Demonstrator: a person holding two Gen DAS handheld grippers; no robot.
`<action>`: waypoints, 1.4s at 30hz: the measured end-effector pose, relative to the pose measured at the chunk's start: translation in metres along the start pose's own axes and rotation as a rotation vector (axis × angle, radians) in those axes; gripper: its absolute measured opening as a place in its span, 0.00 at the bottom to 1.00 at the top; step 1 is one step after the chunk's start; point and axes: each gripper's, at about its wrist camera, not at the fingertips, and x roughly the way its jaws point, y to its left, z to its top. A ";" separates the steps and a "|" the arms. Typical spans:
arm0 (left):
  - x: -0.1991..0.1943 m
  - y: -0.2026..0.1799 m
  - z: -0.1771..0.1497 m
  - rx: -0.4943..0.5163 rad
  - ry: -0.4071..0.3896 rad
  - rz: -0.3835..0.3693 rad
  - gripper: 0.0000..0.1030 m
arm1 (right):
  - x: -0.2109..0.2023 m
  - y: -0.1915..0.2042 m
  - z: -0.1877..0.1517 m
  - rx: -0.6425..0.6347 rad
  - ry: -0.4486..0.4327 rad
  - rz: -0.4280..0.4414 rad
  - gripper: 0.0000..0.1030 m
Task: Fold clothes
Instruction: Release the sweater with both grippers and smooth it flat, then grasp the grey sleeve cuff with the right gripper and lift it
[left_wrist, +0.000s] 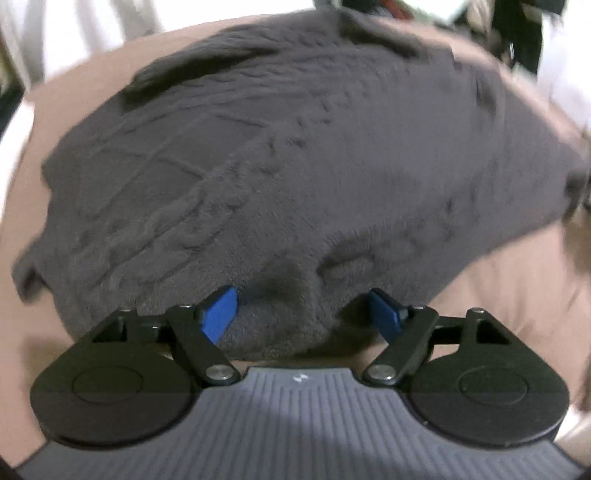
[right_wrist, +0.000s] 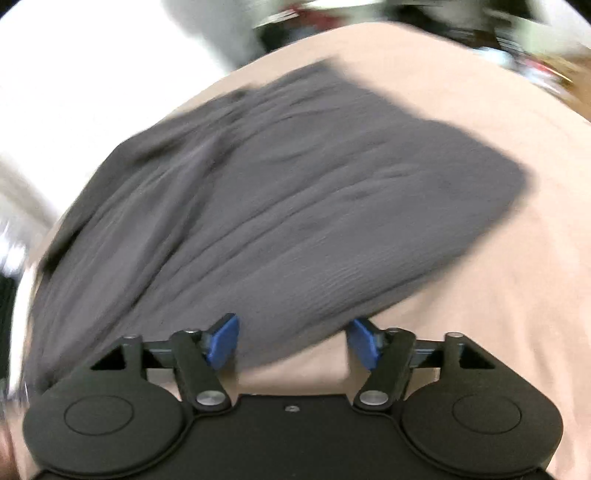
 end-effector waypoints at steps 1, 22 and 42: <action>-0.001 -0.001 0.000 -0.004 -0.001 0.006 0.76 | 0.003 0.001 0.000 0.023 -0.018 -0.011 0.72; -0.004 0.013 0.012 -0.062 0.025 -0.071 0.79 | -0.022 0.014 0.018 -0.298 -0.392 -0.680 0.56; 0.010 0.116 0.104 -0.558 -0.210 0.230 0.91 | 0.088 0.150 0.197 -0.412 0.076 0.183 0.62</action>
